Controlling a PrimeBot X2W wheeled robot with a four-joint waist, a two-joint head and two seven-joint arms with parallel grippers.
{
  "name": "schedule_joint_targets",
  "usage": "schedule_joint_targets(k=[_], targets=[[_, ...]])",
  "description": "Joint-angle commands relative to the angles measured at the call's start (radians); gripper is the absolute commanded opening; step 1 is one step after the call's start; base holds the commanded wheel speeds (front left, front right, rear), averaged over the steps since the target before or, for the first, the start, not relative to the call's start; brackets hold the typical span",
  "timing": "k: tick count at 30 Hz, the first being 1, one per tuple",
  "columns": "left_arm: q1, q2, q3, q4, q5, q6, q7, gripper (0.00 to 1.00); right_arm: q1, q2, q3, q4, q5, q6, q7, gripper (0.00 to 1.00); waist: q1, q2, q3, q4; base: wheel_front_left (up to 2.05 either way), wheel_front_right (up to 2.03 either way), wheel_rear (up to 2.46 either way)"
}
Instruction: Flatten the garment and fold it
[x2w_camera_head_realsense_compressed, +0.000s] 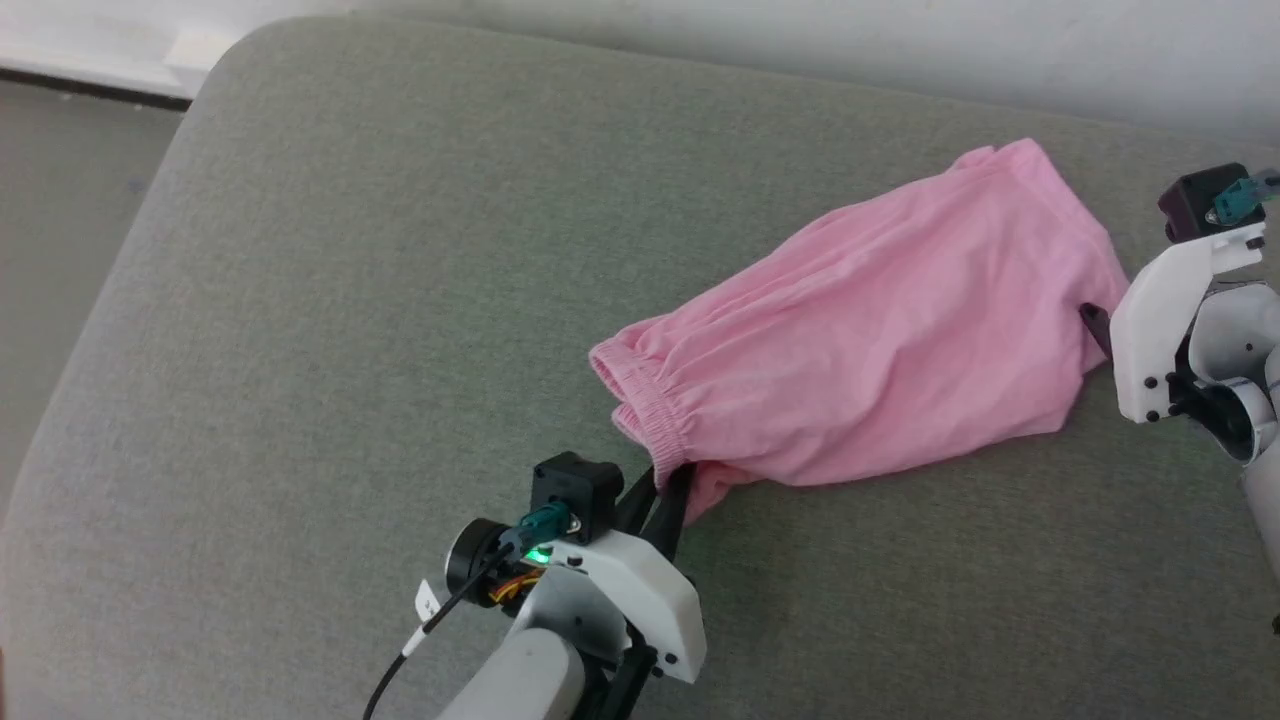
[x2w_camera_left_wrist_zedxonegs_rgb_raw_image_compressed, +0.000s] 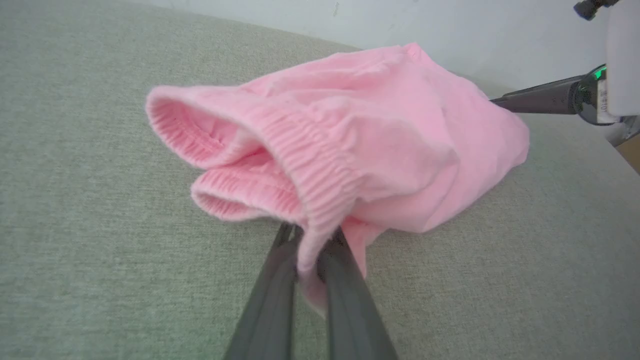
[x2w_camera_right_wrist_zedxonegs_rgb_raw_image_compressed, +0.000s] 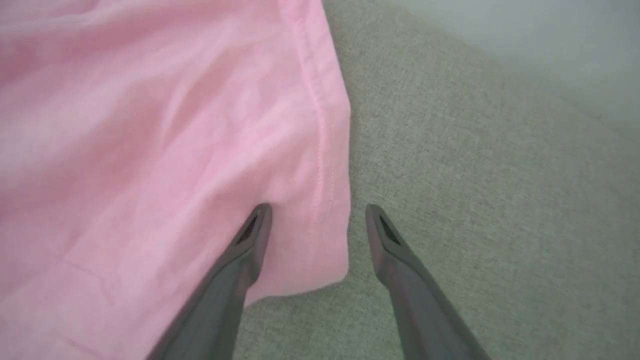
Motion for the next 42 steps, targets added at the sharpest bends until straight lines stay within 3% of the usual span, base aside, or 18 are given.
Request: schedule_joint_targets(k=[1, 9, 10, 14, 22, 32, 42], targets=[[-0.021, -0.006, -0.007, -0.003, 0.008, -0.006, -0.002, 0.00, -0.025, -0.001, 0.013, 0.039, 0.000, -0.002, 0.013, 1.00, -0.0002, 0.0000, 0.037, 0.042, 0.00, 0.00, 0.00], [-0.044, -0.019, -0.032, 0.015, 0.005, -0.001, -0.016, 0.00, -0.040, -0.022, 0.188, 0.134, 0.098, -0.002, 0.075, 1.00, -0.0002, 0.0000, 0.049, 0.067, 0.00, 0.00, 0.00], [-0.045, -0.020, -0.033, 0.018, 0.005, 0.000, -0.017, 0.00, -0.034, -0.030, 0.222, 0.130, 0.126, -0.002, 0.090, 0.00, -0.0002, 0.0000, 0.048, 0.067, 0.00, 0.00, 0.00], [-0.043, -0.016, -0.031, 0.033, 0.001, 0.004, -0.019, 0.00, -0.027, -0.086, 0.312, 0.108, 0.215, -0.002, 0.101, 0.00, -0.0002, 0.0000, 0.037, 0.060, 0.00, 0.00, 0.00], [-0.028, 0.008, -0.020, 0.051, -0.011, 0.007, -0.022, 0.00, -0.036, -0.116, 0.319, 0.126, 0.308, -0.002, 0.000, 0.00, -0.0002, 0.0000, -0.026, 0.022, 0.00, 0.00, 0.00], [0.034, 0.068, 0.013, 0.031, -0.049, 0.007, -0.017, 0.00, 0.098, -0.120, 0.225, 0.107, 0.427, -0.002, -0.137, 0.00, -0.0002, 0.0000, -0.172, -0.080, 0.00, 0.00, 0.00], [0.123, 0.114, 0.011, -0.059, -0.125, -0.020, 0.068, 0.00, 0.399, -0.118, 0.037, -0.137, 0.469, -0.002, -0.183, 0.00, -0.0002, 0.0000, -0.234, -0.190, 0.00, 0.00, 0.00]])
